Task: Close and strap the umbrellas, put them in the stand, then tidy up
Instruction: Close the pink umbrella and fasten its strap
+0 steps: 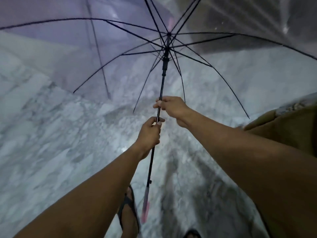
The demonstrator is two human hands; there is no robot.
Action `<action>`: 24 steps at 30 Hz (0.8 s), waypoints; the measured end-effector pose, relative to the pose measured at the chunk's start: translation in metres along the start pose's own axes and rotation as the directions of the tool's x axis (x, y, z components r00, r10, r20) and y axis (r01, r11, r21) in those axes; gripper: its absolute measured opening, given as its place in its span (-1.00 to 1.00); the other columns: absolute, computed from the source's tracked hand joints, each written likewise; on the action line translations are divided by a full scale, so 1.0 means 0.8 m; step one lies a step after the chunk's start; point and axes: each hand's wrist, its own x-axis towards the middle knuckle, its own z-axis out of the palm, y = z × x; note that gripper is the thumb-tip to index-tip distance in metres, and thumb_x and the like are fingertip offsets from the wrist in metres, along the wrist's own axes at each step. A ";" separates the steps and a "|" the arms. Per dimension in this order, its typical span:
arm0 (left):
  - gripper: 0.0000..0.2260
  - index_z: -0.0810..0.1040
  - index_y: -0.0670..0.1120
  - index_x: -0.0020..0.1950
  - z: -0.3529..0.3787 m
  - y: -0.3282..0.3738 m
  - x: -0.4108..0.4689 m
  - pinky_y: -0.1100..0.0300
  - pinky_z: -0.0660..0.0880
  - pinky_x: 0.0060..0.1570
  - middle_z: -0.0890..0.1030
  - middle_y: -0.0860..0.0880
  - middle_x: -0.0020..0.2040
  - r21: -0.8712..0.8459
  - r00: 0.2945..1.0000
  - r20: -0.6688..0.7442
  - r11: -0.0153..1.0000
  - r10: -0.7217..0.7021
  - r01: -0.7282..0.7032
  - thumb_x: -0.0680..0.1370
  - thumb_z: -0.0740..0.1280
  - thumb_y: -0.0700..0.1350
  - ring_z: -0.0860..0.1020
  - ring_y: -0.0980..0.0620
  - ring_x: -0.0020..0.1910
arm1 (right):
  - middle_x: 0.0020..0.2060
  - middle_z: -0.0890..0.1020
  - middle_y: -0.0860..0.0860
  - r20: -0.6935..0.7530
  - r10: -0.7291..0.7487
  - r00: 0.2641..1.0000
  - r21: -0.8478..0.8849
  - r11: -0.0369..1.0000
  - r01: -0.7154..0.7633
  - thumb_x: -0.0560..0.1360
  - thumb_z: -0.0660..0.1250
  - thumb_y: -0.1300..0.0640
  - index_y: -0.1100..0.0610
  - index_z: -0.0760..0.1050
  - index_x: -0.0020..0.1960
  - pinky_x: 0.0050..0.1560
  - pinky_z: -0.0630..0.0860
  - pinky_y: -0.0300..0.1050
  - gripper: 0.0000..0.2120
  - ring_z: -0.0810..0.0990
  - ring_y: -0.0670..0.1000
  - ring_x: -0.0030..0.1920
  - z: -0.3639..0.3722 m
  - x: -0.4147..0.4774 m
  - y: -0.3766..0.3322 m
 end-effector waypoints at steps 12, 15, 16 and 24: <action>-0.64 0.55 -0.05 -0.30 -0.063 0.336 -0.317 0.18 0.18 -0.42 0.35 0.05 -0.53 0.169 0.944 -0.182 0.955 0.274 -0.244 0.65 0.20 0.01 0.28 0.01 -0.49 | -0.09 0.74 -0.09 -0.021 -0.066 0.998 0.217 0.974 0.069 0.63 0.30 0.01 0.09 0.57 0.21 -0.05 0.50 -0.10 -0.77 0.66 -0.03 -0.06 -0.073 -0.301 -0.336; -0.64 0.49 -0.09 -0.33 -0.065 0.417 -0.347 0.22 0.14 -0.46 0.30 0.04 -0.57 0.172 0.945 -0.043 0.934 0.325 -0.313 0.64 0.22 0.00 0.22 0.00 -0.53 | -0.15 0.72 -0.07 -0.195 -0.084 0.977 0.428 0.889 0.161 0.66 0.23 0.01 0.07 0.50 0.20 -0.19 0.50 -0.15 -0.81 0.64 -0.05 -0.20 -0.115 -0.335 -0.414; -0.64 0.47 -0.10 -0.35 -0.065 0.441 -0.350 0.23 0.12 -0.47 0.29 0.03 -0.56 0.174 0.942 0.007 0.927 0.336 -0.332 0.62 0.24 -0.01 0.21 -0.01 -0.52 | -0.16 0.70 -0.07 -0.258 -0.076 0.963 0.487 0.850 0.198 0.67 0.22 0.02 0.08 0.48 0.22 -0.25 0.48 -0.17 -0.79 0.63 -0.07 -0.24 -0.132 -0.341 -0.438; -0.66 0.52 -0.10 -0.27 -0.039 0.591 -0.334 0.25 0.13 -0.50 0.29 0.05 -0.49 0.190 0.705 0.557 0.759 0.440 -0.623 0.66 0.22 -0.02 0.21 0.10 -0.53 | -0.47 0.60 -0.04 -0.713 0.034 0.701 0.586 0.579 0.567 0.72 0.05 0.04 0.08 0.37 -0.12 -0.45 0.39 -0.26 -0.72 0.48 -0.11 -0.59 -0.251 -0.399 -0.562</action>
